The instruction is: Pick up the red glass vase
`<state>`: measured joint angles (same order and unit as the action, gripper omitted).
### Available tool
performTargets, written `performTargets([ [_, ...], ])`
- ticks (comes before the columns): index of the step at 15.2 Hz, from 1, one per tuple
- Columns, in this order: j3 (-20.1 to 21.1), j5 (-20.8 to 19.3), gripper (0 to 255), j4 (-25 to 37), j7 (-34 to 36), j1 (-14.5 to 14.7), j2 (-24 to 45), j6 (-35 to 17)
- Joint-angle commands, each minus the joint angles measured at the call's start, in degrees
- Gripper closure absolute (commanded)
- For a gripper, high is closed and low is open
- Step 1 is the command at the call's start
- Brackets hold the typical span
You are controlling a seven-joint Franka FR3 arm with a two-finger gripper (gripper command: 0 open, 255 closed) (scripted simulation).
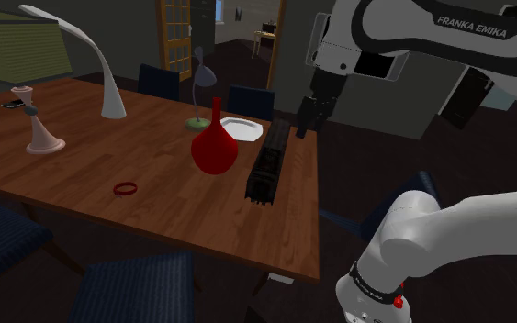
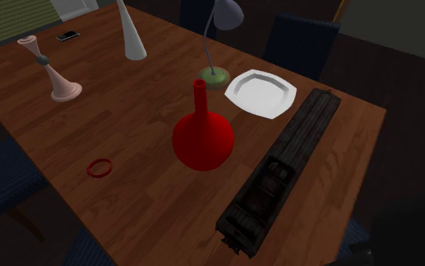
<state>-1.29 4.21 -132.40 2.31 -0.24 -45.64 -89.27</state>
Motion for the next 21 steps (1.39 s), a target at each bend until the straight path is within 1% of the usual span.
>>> performTargets([
  [1, 0.0, 0.0, 0, 0.0, 0.0, 0.0, 0.0, 0.0],
  [6, -0.2, -0.8, 0, 7.2, -1.5, 0.3, 11.4, -4.3],
  [11, -0.4, -1.5, 0, 16.2, -2.8, 0.6, 22.6, -6.8],
  [16, -0.4, -2.1, 0, 27.2, -3.9, 0.8, 34.0, -7.5],
  [21, -0.4, -2.7, 0, 40.7, -4.9, 0.9, 45.8, -6.1],
])
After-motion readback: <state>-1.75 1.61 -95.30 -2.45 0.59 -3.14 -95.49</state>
